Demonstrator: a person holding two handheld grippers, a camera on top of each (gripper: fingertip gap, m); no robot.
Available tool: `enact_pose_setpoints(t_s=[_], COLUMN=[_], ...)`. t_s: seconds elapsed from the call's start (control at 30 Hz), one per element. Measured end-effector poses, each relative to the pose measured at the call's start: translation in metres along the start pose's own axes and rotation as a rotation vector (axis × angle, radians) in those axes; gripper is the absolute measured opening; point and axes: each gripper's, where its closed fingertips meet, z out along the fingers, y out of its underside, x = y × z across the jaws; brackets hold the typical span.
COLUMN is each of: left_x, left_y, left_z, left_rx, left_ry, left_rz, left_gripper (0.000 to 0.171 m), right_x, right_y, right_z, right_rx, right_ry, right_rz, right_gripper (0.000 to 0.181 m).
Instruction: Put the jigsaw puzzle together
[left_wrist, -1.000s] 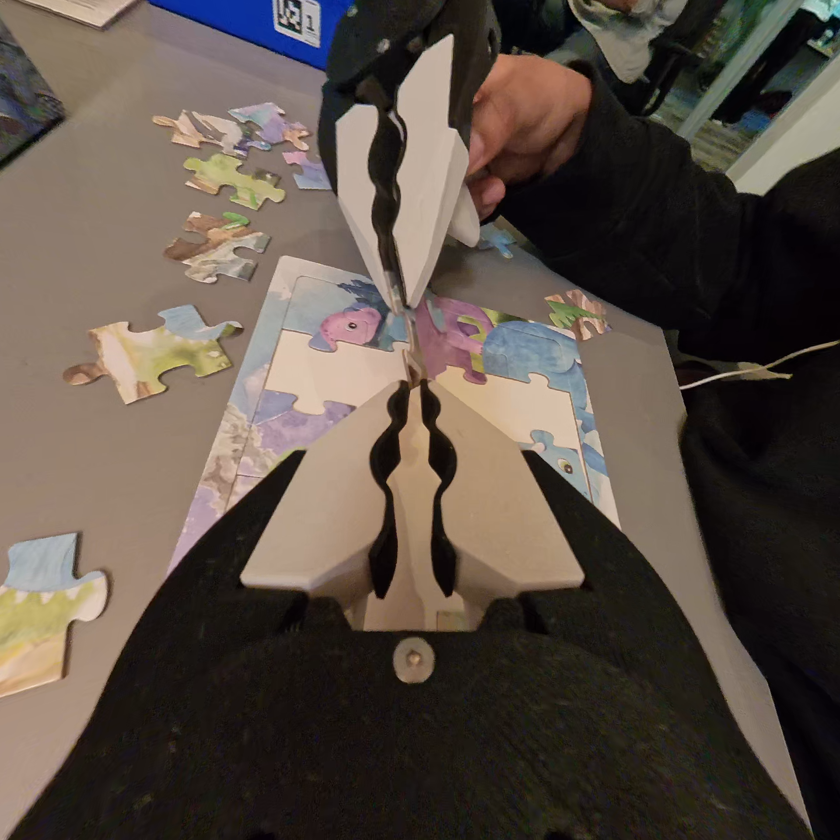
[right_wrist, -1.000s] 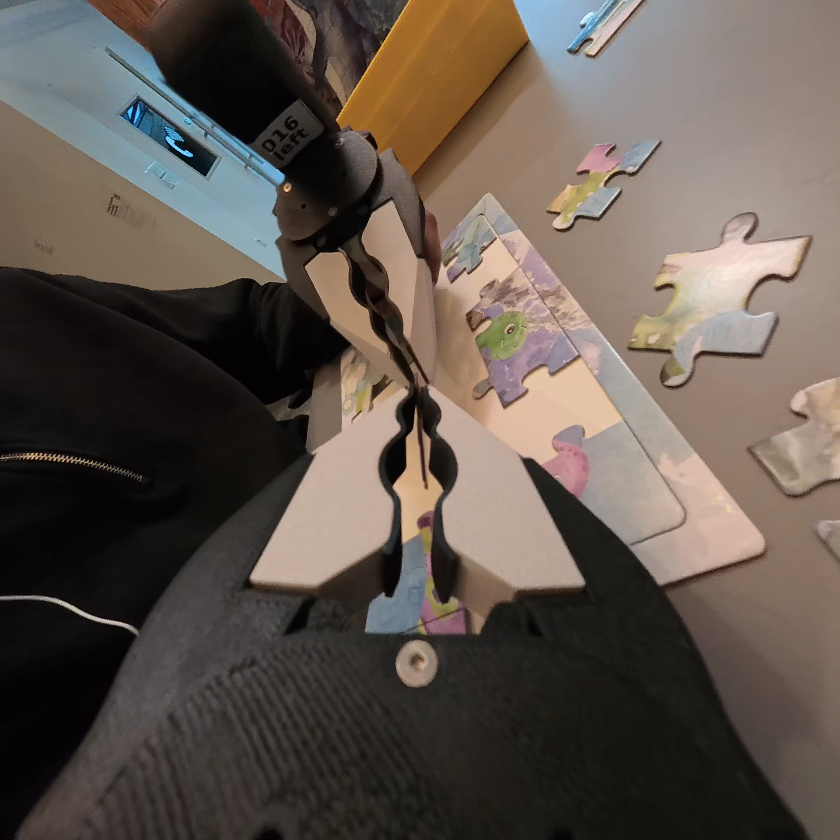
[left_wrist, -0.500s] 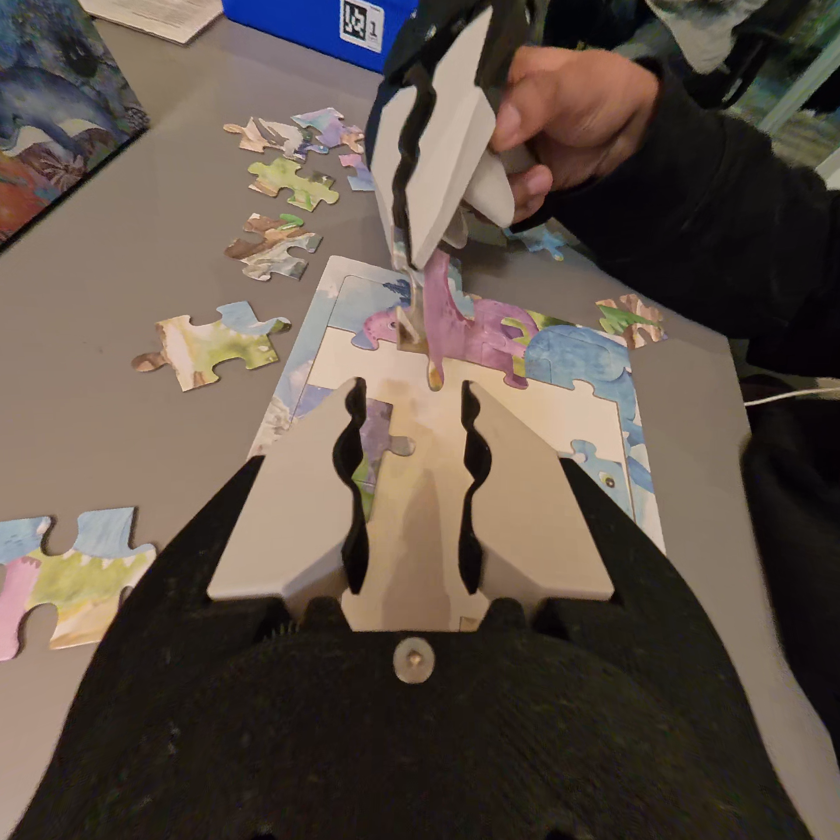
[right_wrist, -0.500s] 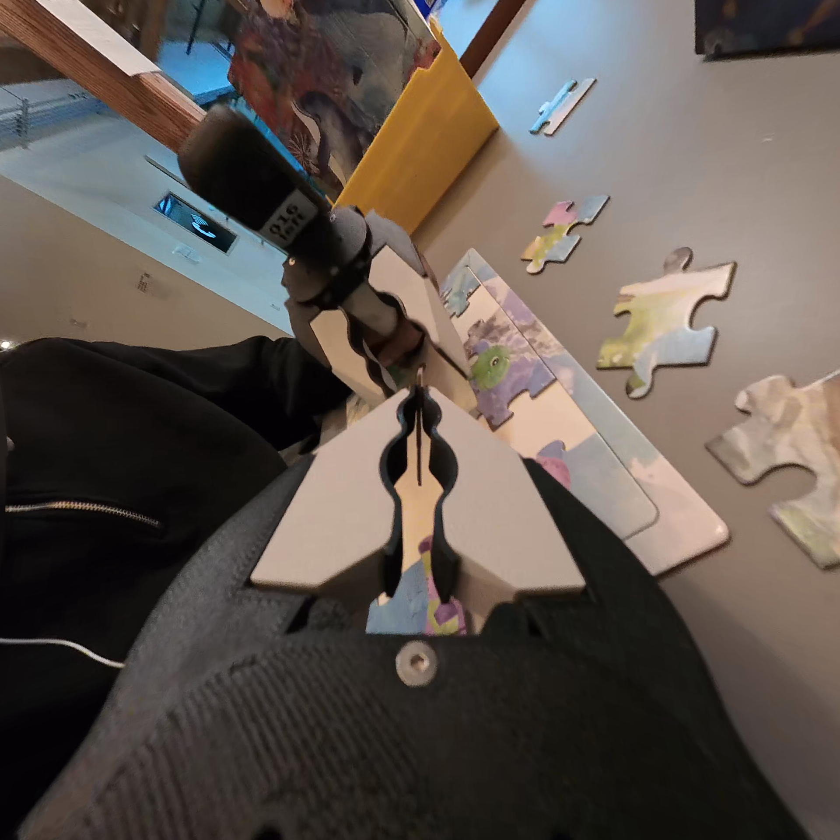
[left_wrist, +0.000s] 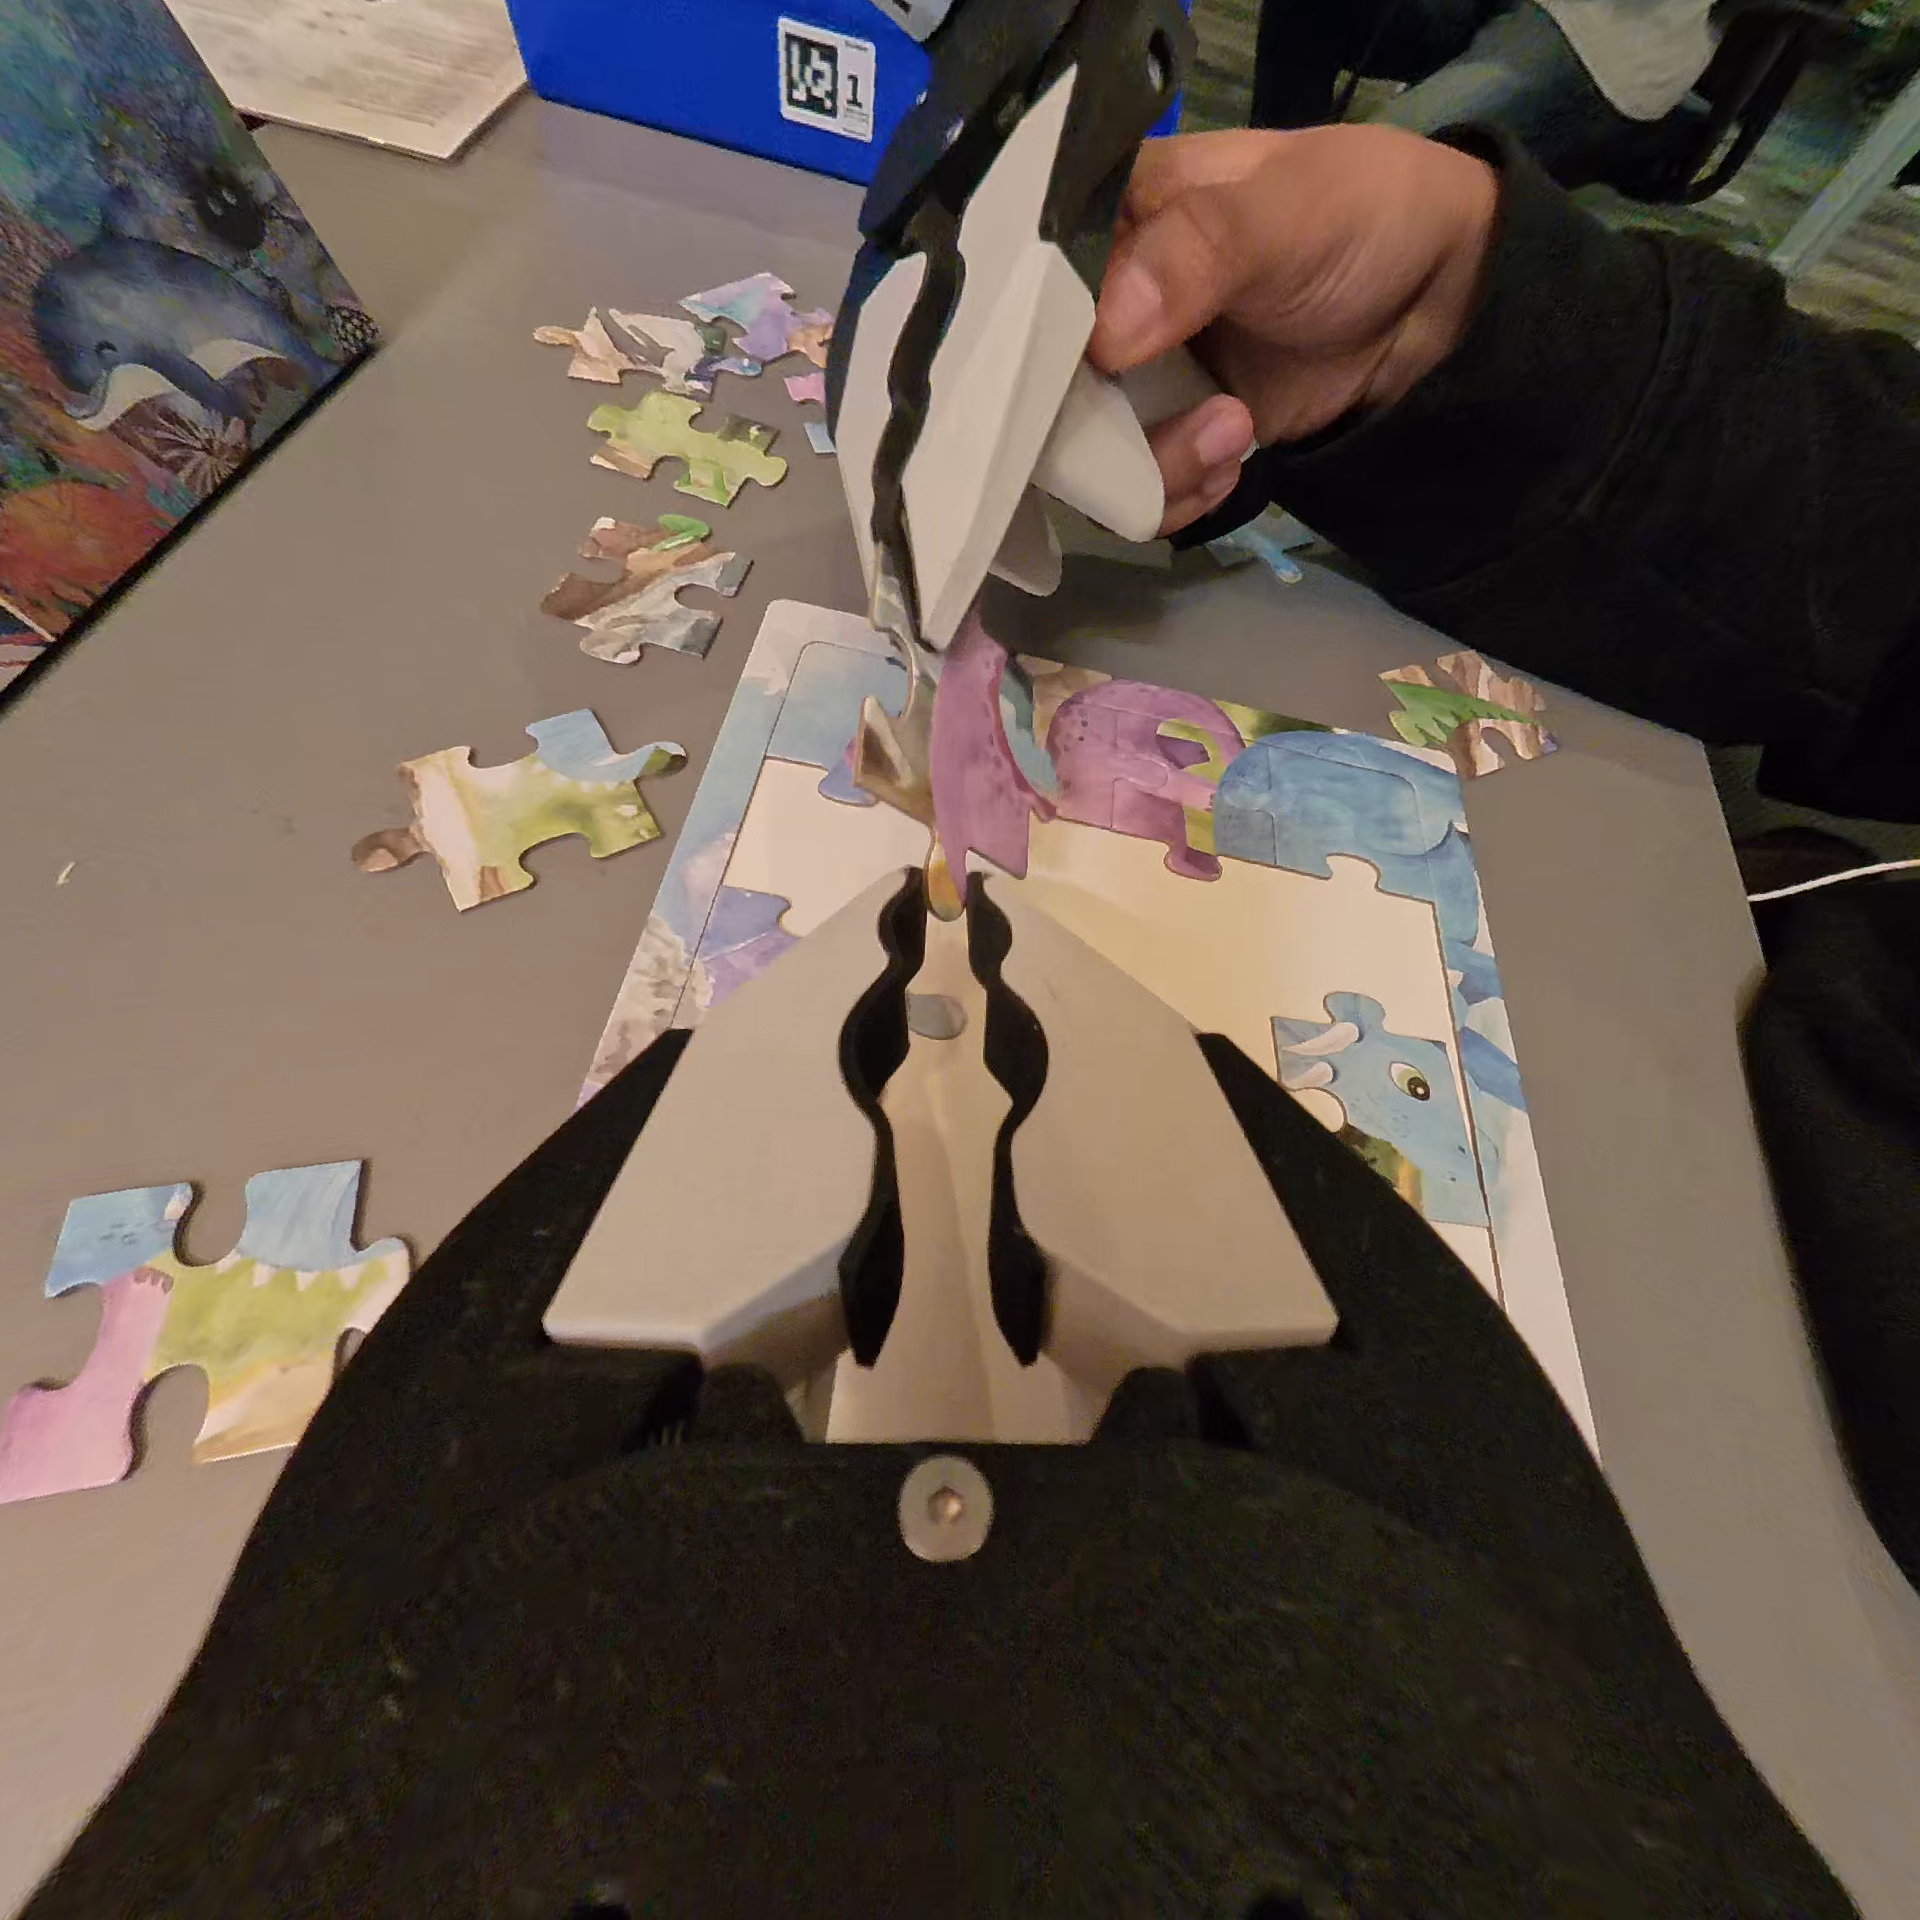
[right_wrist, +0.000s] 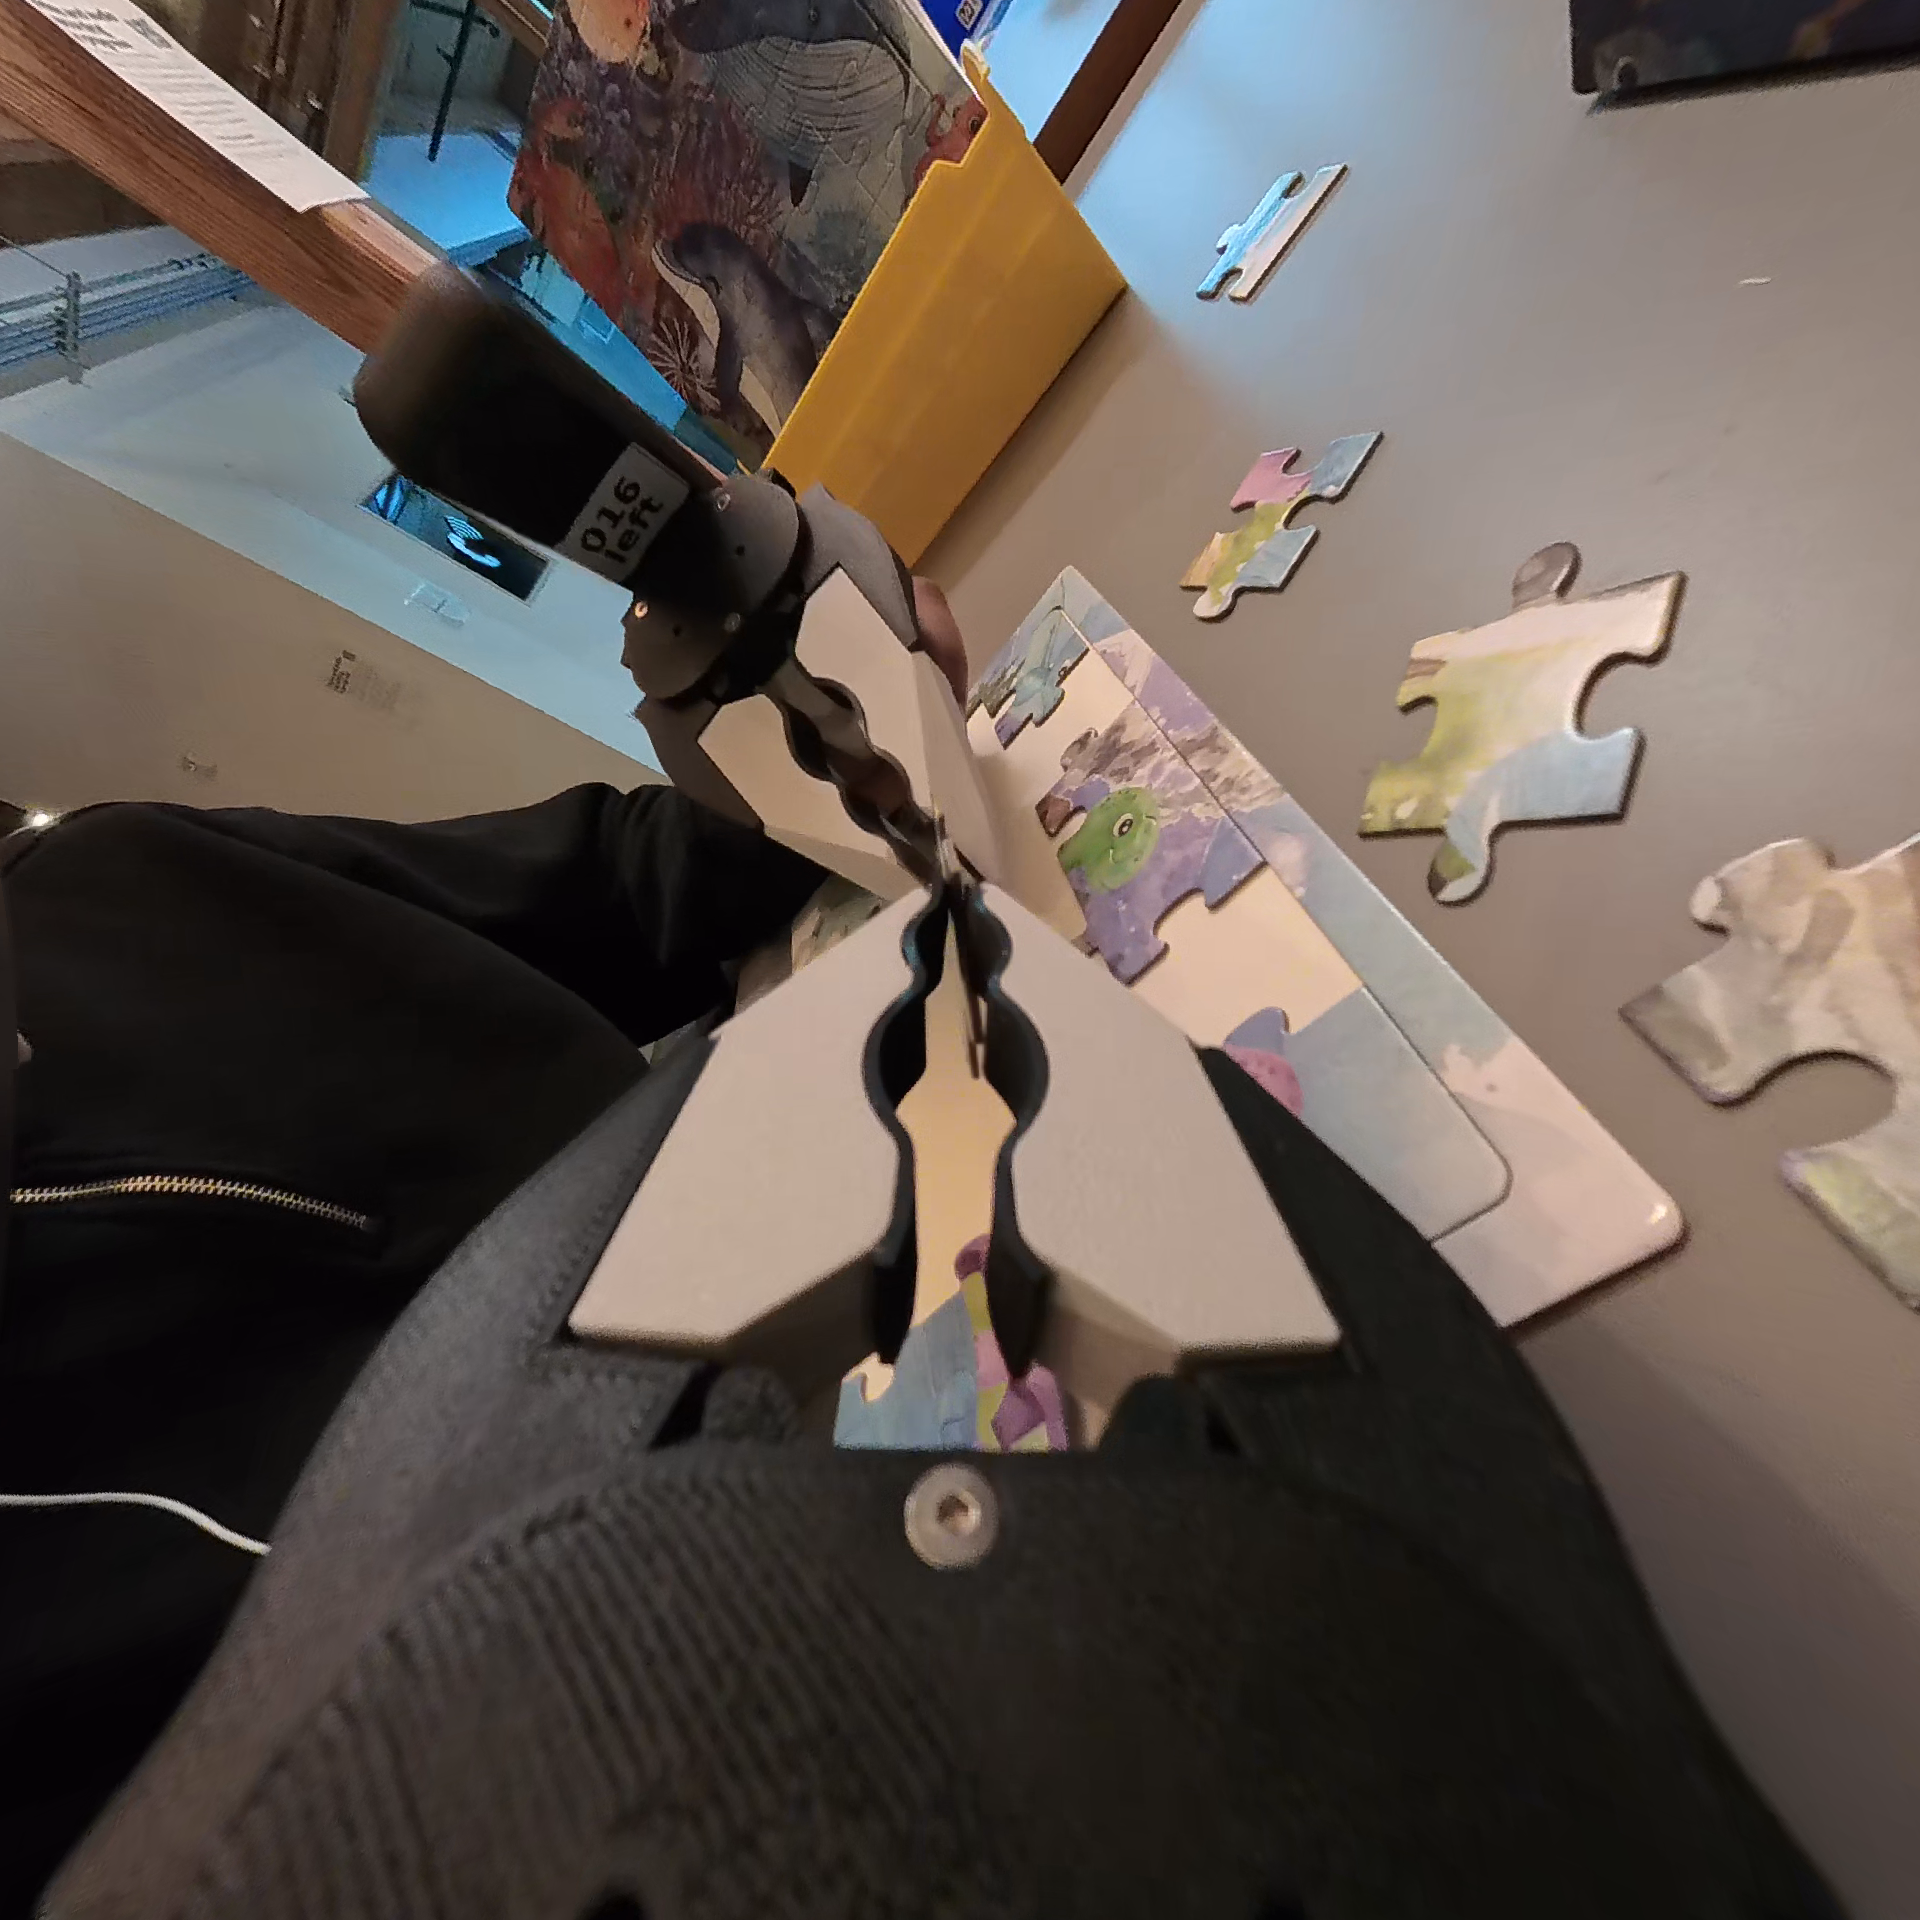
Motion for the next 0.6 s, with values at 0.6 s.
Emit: enact_pose_setpoints(t_s=[0.6], left_x=[0.0075], left_y=[-0.0049], left_z=[-0.0042], left_rx=[0.039], left_ry=[0.094], left_rz=[-0.066], left_gripper=[0.000], right_x=[0.0022], right_y=[0.0067], right_z=[0.0001], right_rx=[-0.039], right_ry=[0.001], right_rz=[0.010], right_gripper=[0.007])
